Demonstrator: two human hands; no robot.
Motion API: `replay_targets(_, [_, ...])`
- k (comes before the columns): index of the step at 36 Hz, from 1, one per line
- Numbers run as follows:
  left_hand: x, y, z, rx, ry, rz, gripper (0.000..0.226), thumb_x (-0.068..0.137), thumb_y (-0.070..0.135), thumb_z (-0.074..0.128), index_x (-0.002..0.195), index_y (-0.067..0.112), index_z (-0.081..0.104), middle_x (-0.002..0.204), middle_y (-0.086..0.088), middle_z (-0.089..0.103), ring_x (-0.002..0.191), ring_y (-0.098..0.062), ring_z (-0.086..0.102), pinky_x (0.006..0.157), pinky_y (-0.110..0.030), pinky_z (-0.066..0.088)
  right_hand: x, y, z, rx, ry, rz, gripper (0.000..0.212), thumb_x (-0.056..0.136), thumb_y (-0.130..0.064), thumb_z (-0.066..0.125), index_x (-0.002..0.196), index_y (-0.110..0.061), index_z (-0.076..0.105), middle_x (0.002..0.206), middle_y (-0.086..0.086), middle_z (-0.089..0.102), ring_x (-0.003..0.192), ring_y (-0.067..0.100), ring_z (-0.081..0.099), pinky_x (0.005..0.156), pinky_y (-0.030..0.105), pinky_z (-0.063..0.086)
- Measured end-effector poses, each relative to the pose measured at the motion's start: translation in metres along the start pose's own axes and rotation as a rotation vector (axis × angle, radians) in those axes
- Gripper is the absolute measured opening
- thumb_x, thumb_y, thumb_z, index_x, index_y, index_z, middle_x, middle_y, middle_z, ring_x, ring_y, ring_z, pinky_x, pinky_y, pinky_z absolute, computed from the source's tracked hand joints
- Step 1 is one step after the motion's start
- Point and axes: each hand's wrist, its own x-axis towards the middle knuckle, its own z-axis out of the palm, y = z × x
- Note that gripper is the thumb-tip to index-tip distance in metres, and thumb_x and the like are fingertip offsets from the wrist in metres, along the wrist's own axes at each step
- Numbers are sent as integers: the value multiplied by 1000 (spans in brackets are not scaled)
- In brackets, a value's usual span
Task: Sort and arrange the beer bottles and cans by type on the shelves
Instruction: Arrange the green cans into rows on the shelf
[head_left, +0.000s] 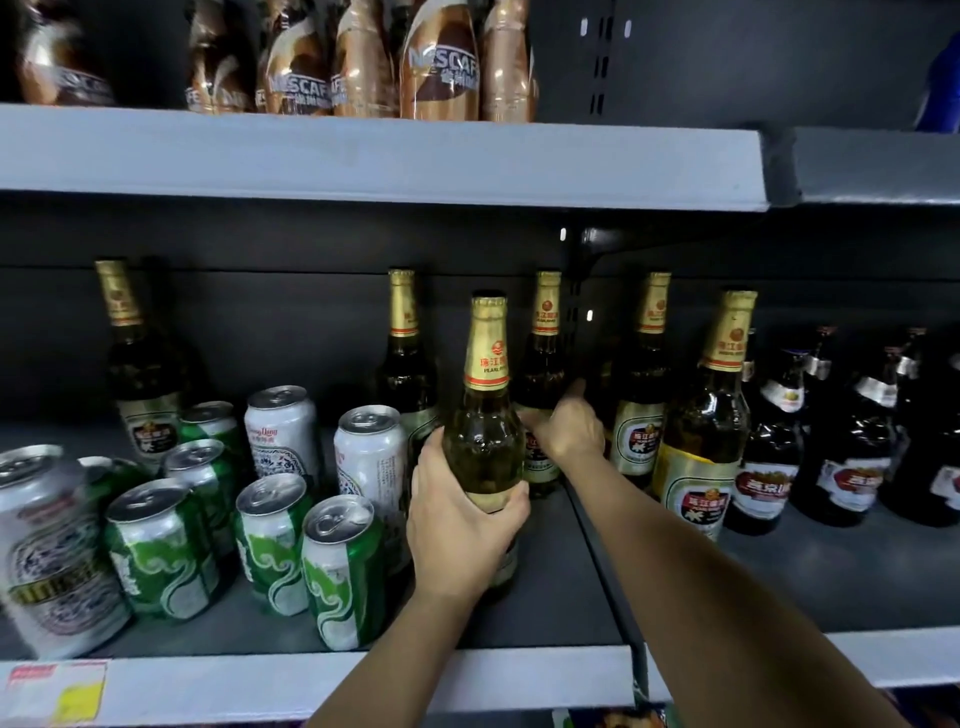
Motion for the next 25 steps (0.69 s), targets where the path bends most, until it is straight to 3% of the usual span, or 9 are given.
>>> replay_targets(15, [1,-2,2,-8,11,20,89,55,56,70,134,31,37,123,10,55,117,-13,53,96,-42,48,7,0,10,9,-19,-9,80,83,-46,70,139,-6,28,126,17,57,115,35,56,81,37,46])
replay_targets(18, [2,-1,1,-3,-1,17,89,56,56,70,134,30,37,123,9,54,118,-13,52,96,-43,48,-5,2,13,-46,12,-23,85,88,-49,61,148,-8,18,144,16,41,133,34,40,97,44,41])
replay_targets(20, [1,1,0,6,-7,20,89,56,56,70,135,29,36,124,8,54,118,-14,52,96,-42,48,-19,5,15,-10,132,-65,71,93,-51,51,143,-7,28,144,15,42,134,32,37,101,44,37])
replay_targets(23, [-1,5,-2,13,-15,19,88,58,52,71,135,28,35,123,7,53,117,-14,51,96,-41,47,-44,3,10,222,292,-141,42,99,-43,44,124,-11,50,124,6,59,116,25,52,83,34,40])
replay_targets(25, [-2,8,-4,20,-17,19,87,59,50,72,134,27,36,121,6,54,115,-16,53,94,-41,48,-62,-3,3,389,280,-194,30,100,-41,42,107,-16,58,103,-2,63,99,19,59,75,28,38])
